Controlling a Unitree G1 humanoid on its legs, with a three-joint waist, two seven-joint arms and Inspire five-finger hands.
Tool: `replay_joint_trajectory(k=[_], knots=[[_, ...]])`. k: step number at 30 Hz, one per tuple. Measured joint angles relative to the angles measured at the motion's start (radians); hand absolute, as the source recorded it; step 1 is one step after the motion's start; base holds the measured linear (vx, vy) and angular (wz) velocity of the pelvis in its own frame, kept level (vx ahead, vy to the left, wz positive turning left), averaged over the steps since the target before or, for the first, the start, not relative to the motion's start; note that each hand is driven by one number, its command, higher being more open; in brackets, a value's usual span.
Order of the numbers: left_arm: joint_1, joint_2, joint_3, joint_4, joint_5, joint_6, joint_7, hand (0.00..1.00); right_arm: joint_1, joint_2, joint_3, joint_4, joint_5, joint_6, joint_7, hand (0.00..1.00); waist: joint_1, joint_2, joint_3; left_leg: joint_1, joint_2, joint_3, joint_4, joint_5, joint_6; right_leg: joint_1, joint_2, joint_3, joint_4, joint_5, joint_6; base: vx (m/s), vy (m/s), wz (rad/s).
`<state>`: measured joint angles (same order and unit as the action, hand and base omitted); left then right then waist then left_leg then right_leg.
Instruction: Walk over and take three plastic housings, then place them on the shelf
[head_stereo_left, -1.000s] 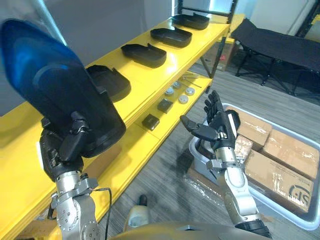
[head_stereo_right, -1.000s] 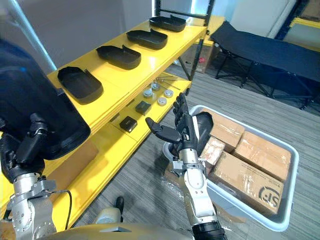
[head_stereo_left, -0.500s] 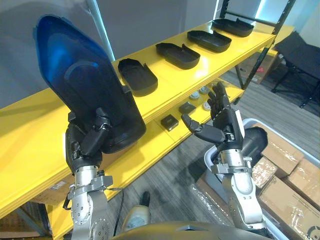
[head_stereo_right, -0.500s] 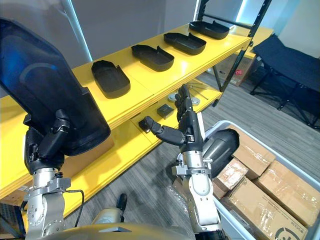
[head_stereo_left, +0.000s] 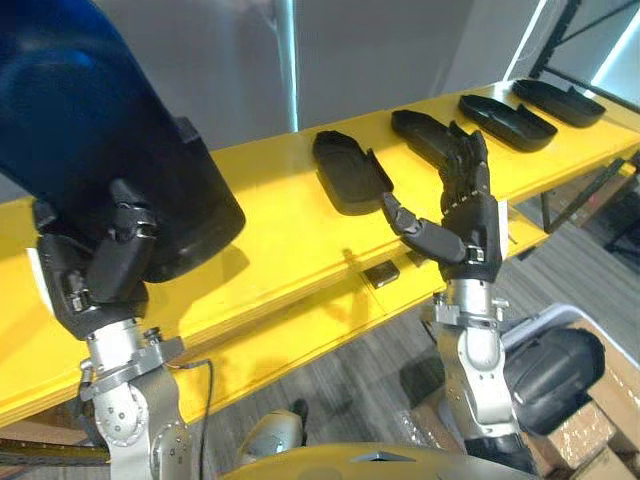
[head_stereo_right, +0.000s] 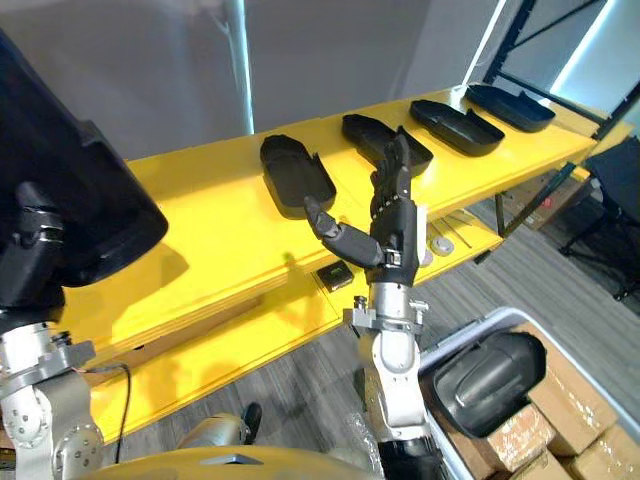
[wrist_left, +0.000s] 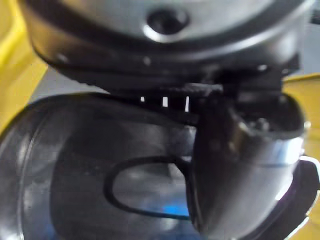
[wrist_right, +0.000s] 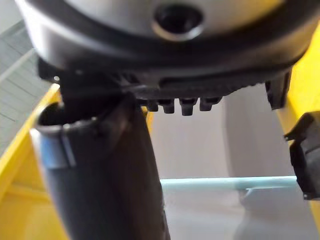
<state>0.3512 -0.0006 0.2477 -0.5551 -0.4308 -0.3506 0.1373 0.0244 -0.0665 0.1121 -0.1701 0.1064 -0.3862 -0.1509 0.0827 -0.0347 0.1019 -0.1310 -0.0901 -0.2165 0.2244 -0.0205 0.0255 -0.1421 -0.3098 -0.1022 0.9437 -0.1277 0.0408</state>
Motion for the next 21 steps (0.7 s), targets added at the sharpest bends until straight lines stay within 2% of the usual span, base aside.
replay_joint_trajectory(k=[1,2,3,4,5,6,7,8,9,10,11,13,15,16,17,18,20,21], knots=[[-0.002,-0.001,-0.002,0.001,-0.001,0.0,0.004,0.0,-0.011,-0.006,0.0,0.001,-0.01,0.0,0.004,1.0,-0.002,0.006,0.004,0.015,0.004,-0.008,-0.002,-0.006,0.004,-0.015,0.013,-0.008,-0.017,-0.042,0.0,0.25,0.041,0.32],[-0.003,0.001,-0.003,0.001,-0.001,0.0,0.004,0.0,-0.032,-0.017,-0.001,-0.001,-0.023,-0.003,0.012,1.0,-0.004,0.016,0.01,0.035,0.016,-0.015,-0.003,-0.016,0.005,-0.029,0.045,-0.008,-0.088,-0.084,-0.001,0.17,0.017,0.26],[-0.004,0.003,-0.007,0.001,-0.002,0.0,0.004,0.0,-0.047,-0.029,-0.001,-0.01,-0.024,-0.007,0.015,1.0,-0.006,0.023,0.011,0.046,0.029,-0.02,0.003,-0.03,0.004,-0.028,0.08,0.003,-0.204,-0.097,0.0,0.2,-0.021,0.4],[-0.011,0.006,-0.017,0.002,-0.003,0.0,0.002,0.0,-0.05,-0.048,-0.004,-0.046,-0.023,-0.019,0.014,1.0,-0.008,0.024,0.011,0.05,0.033,-0.042,0.013,-0.046,-0.003,-0.029,0.127,0.049,-0.36,-0.093,0.007,0.22,-0.077,0.64],[-0.011,0.007,-0.027,0.002,-0.004,0.0,0.002,0.0,-0.049,-0.071,-0.007,-0.096,-0.023,-0.031,0.014,1.0,-0.017,0.018,0.008,0.049,0.028,-0.07,0.027,-0.064,-0.011,-0.023,0.161,0.101,-0.477,-0.077,0.03,0.19,-0.106,0.69],[-0.009,0.006,-0.032,0.002,-0.004,0.0,0.002,0.0,-0.049,-0.081,-0.009,-0.126,-0.023,-0.038,0.014,1.0,-0.019,0.015,0.006,0.05,0.023,-0.082,0.032,-0.074,-0.015,-0.018,0.168,0.108,-0.517,-0.067,0.037,0.21,-0.161,0.76],[-0.004,0.006,-0.038,0.003,-0.004,0.0,0.002,0.0,-0.05,-0.093,-0.013,-0.186,-0.021,-0.054,0.021,1.0,-0.02,0.001,-0.004,0.053,0.008,-0.107,0.034,-0.09,-0.025,-0.002,0.167,0.095,-0.581,-0.058,0.044,0.26,-0.232,0.65],[-0.002,0.007,-0.034,0.002,-0.005,0.0,0.002,0.0,-0.057,-0.093,-0.013,-0.237,-0.02,-0.071,0.034,1.0,-0.016,-0.029,-0.022,0.052,-0.012,-0.111,0.036,-0.104,-0.033,0.023,0.153,0.068,-0.635,-0.043,0.038,0.28,-0.265,0.59],[-0.002,0.0,-0.035,0.006,-0.005,0.0,0.002,0.0,-0.064,-0.098,-0.014,-0.251,-0.02,-0.086,0.04,1.0,-0.013,-0.034,-0.026,0.053,-0.013,-0.111,0.046,-0.114,-0.043,0.035,0.153,0.068,-0.653,0.018,0.054,0.28,-0.302,0.5],[0.016,-0.022,-0.043,0.011,-0.007,0.003,0.001,0.0,-0.079,-0.113,-0.017,-0.269,-0.019,-0.106,0.047,1.0,-0.007,-0.009,-0.035,0.053,0.02,-0.104,0.073,-0.137,-0.062,0.072,0.175,0.029,-0.67,0.014,0.047,0.26,-0.26,0.39],[0.03,-0.033,-0.05,0.011,-0.006,0.005,-0.01,0.0,-0.092,-0.127,-0.024,-0.277,-0.005,-0.116,0.056,1.0,-0.003,0.014,-0.045,0.053,0.048,-0.08,0.077,-0.142,-0.071,0.093,0.193,0.008,-0.698,0.021,0.036,0.24,-0.223,0.39],[0.029,-0.032,-0.059,0.01,-0.005,0.005,-0.027,0.0,-0.11,-0.139,-0.051,-0.277,0.012,-0.117,0.056,1.0,-0.004,0.035,-0.056,0.051,0.087,-0.014,0.051,-0.135,-0.082,0.119,0.209,-0.029,-0.729,0.023,0.032,0.2,-0.157,0.49],[0.011,-0.029,-0.101,0.012,-0.003,0.006,-0.041,0.0,-0.111,-0.134,-0.092,-0.277,0.026,-0.117,0.049,1.0,-0.02,0.044,-0.061,0.033,0.162,0.142,0.045,-0.14,-0.072,0.149,0.208,-0.095,-0.753,0.024,0.031,0.16,-0.108,0.92],[-0.016,-0.029,-0.148,0.024,-0.002,0.005,-0.057,0.0,-0.105,-0.134,-0.124,-0.278,0.026,-0.115,0.03,1.0,-0.047,0.048,-0.062,0.016,0.23,0.283,0.062,-0.129,-0.061,0.17,0.2,-0.155,-0.756,0.018,0.022,0.1,0.0,1.39],[-0.057,-0.026,-0.198,0.058,0.002,0.006,-0.078,0.0,-0.097,-0.135,-0.153,-0.278,0.022,-0.114,0.01,1.0,-0.064,0.055,-0.063,0.017,0.269,0.383,0.052,-0.089,-0.082,0.188,0.187,-0.198,-0.753,0.014,0.016,0.09,0.039,1.29],[-0.079,-0.021,-0.218,0.079,0.009,0.01,-0.086,0.0,-0.091,-0.134,-0.171,-0.278,0.018,-0.113,0.005,1.0,-0.063,0.058,-0.064,0.026,0.259,0.395,0.034,-0.069,-0.099,0.191,0.179,-0.203,-0.75,0.014,0.016,0.08,0.105,0.81],[-0.128,0.019,-0.236,0.112,0.052,0.049,-0.088,0.0,-0.084,-0.133,-0.189,-0.278,0.008,-0.104,0.003,1.0,-0.062,0.049,-0.058,0.05,0.22,0.392,-0.025,-0.037,-0.088,0.194,0.152,-0.2,-0.756,0.014,0.017,0.04,0.102,0.3],[-0.156,0.059,-0.23,0.14,0.092,0.091,-0.084,0.0,-0.072,-0.134,-0.203,-0.278,-0.005,-0.102,0.015,1.0,-0.067,0.044,-0.054,0.067,0.195,0.383,-0.067,-0.015,-0.081,0.2,0.135,-0.201,-0.764,0.017,0.023,0.02,0.095,0.21]])
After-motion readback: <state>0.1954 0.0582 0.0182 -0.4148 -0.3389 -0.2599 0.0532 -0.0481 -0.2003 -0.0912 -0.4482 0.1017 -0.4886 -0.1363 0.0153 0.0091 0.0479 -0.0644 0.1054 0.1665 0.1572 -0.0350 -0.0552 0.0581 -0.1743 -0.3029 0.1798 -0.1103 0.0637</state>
